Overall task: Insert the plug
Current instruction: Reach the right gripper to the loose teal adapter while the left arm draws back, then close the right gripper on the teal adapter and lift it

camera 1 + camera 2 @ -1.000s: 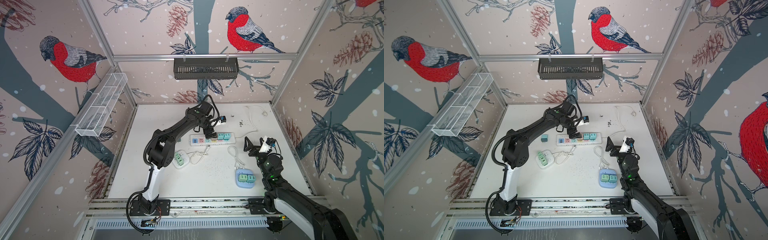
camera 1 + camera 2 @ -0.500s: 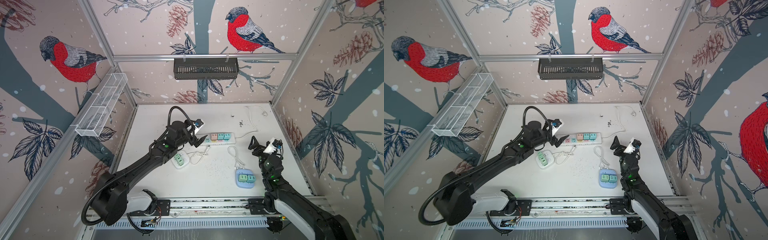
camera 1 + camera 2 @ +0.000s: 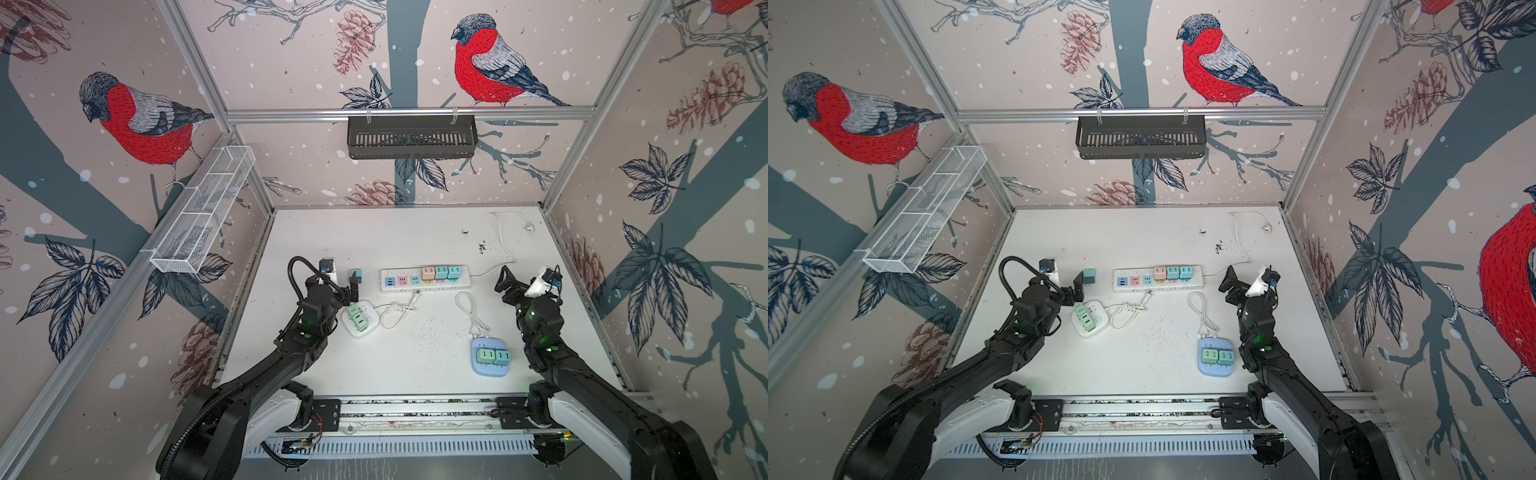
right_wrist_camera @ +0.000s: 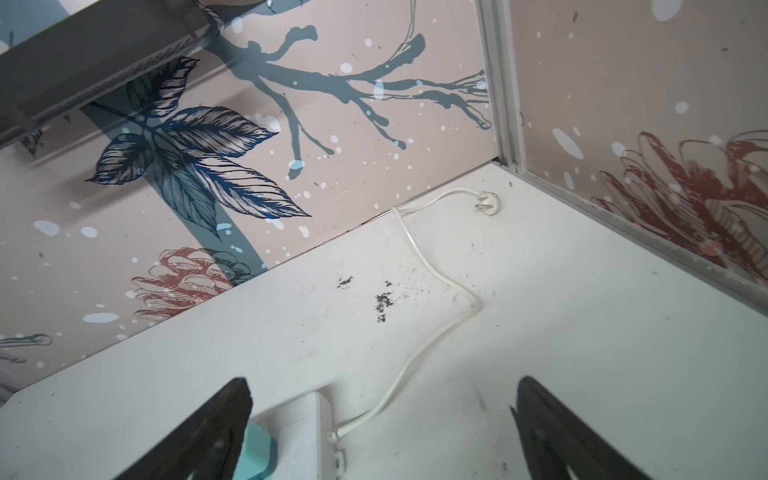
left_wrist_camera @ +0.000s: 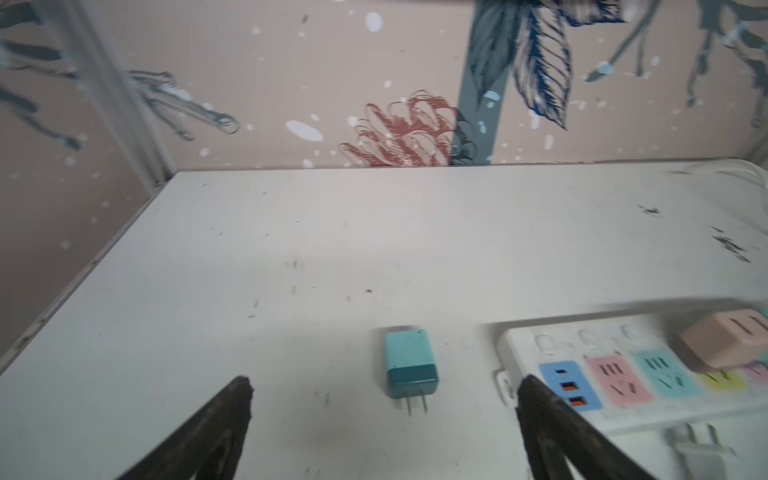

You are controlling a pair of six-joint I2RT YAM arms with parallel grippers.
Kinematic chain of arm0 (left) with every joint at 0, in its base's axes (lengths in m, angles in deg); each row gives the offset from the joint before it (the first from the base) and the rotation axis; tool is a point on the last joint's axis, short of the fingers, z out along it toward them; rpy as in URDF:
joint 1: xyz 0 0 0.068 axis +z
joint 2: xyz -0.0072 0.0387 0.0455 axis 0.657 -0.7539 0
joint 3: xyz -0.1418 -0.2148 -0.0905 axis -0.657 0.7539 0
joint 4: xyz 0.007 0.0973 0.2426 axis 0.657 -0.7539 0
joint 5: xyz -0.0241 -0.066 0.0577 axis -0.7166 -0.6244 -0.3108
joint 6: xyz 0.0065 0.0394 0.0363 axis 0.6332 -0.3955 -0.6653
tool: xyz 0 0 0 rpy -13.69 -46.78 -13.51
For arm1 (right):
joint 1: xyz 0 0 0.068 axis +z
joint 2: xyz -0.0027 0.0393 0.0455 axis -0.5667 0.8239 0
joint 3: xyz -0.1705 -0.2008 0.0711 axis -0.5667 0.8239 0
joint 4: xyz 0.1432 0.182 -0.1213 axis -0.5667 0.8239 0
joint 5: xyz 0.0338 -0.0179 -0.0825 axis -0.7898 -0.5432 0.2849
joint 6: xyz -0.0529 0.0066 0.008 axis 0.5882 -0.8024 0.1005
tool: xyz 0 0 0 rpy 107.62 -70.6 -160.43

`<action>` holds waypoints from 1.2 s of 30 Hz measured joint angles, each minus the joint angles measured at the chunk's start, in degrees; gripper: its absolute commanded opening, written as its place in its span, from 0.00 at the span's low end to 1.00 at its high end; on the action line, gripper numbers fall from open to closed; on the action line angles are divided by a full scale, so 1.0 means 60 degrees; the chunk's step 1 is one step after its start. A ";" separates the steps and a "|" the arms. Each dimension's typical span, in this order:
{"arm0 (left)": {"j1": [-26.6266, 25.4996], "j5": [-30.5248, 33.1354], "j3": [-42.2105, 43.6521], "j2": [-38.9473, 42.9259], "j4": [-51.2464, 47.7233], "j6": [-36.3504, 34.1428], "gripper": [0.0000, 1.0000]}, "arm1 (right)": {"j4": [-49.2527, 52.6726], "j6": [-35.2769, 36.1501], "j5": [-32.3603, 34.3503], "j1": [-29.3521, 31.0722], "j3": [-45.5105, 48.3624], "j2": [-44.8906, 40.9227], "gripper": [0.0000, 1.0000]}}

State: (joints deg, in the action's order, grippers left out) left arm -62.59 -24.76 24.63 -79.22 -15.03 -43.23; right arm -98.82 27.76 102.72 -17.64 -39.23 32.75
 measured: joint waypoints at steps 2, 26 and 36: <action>0.0266 0.0998 0.0084 0.0055 -0.0127 0.0707 0.98 | 0.0291 -0.0055 -0.0087 0.0368 -0.0463 0.0189 0.93; 0.1443 0.2433 0.0714 0.0313 0.0033 0.4095 0.97 | 0.5038 0.0291 -0.0047 0.5931 -1.2265 1.1369 0.77; 0.3034 0.1319 0.0994 0.0627 -0.0302 0.5348 0.97 | 0.7879 0.0288 -0.0805 0.6087 -1.7635 1.5362 0.75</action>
State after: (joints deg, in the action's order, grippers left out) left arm -44.38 -16.85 30.60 -75.46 -16.85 -11.15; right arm -51.54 29.49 97.89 18.89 -145.04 124.93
